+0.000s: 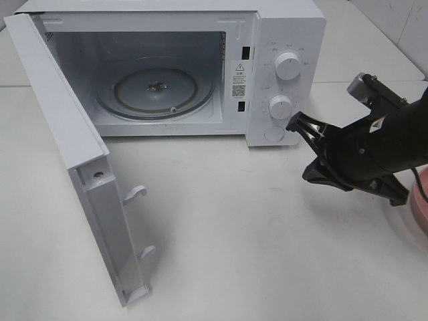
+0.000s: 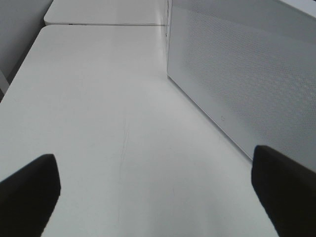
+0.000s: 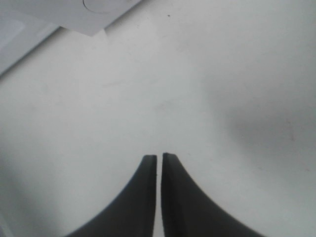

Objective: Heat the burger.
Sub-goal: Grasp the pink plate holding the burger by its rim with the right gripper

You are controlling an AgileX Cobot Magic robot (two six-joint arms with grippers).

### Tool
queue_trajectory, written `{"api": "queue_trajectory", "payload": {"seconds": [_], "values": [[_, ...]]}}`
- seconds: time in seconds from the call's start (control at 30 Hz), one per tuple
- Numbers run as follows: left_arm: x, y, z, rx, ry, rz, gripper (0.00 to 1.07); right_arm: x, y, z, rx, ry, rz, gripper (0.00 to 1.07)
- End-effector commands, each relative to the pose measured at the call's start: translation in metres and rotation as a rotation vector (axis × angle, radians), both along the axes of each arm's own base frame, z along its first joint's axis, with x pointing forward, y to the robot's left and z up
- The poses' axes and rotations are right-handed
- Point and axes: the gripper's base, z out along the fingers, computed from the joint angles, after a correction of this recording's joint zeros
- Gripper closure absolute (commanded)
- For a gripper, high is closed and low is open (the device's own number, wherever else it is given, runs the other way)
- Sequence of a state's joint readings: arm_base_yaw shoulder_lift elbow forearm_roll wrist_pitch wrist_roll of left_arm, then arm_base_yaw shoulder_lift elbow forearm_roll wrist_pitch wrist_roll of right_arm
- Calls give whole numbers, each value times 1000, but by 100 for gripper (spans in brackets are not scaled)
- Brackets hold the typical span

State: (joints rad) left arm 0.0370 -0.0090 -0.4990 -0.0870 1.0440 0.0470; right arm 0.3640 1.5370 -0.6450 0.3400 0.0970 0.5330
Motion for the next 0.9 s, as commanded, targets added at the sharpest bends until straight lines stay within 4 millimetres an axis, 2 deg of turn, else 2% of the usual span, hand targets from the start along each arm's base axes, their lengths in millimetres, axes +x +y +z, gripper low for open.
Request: {"api": "queue_trajectory", "payload": {"seconds": [0.03, 0.1, 0.2, 0.27, 0.3, 0.37, 0.67, 0.73, 0.77, 0.8, 0.83, 0.87, 0.9], "values": [[-2, 0, 0, -4, -20, -2, 3, -9, -10, 4, -71, 55, 89, 100], [-2, 0, 0, -4, -20, -2, 3, -18, -24, 9, -168, 109, 193, 99], [-2, 0, 0, -4, -20, -2, 3, -20, -26, 10, -192, 122, 223, 98], [-2, 0, 0, -4, -20, -2, 3, -26, -33, 15, -284, 123, 337, 97], [-2, 0, 0, -4, -20, -2, 3, -26, -33, 15, -284, 123, 337, 97], [-2, 0, 0, -4, -20, -2, 3, -33, -37, 25, -383, 107, 503, 96], [-2, 0, 0, -4, -20, -2, 3, -37, -39, 46, -436, 171, 651, 91], [-2, 0, 0, -4, -20, -2, 3, -34, -40, 54, -467, 186, 670, 84], [-2, 0, 0, -4, -20, -2, 3, -34, -40, 54, -467, 186, 670, 84], [-2, 0, 0, -4, -20, -2, 3, -32, -42, 60, -492, 192, 680, 74], [-2, 0, 0, -4, -20, -2, 3, -30, -43, 64, -517, 190, 687, 58], [-2, 0, 0, -4, -20, -2, 3, -30, -43, 64, -517, 190, 687, 58], [-2, 0, 0, -4, -20, -2, 3, -29, -44, 66, -530, 190, 691, 49]]}}
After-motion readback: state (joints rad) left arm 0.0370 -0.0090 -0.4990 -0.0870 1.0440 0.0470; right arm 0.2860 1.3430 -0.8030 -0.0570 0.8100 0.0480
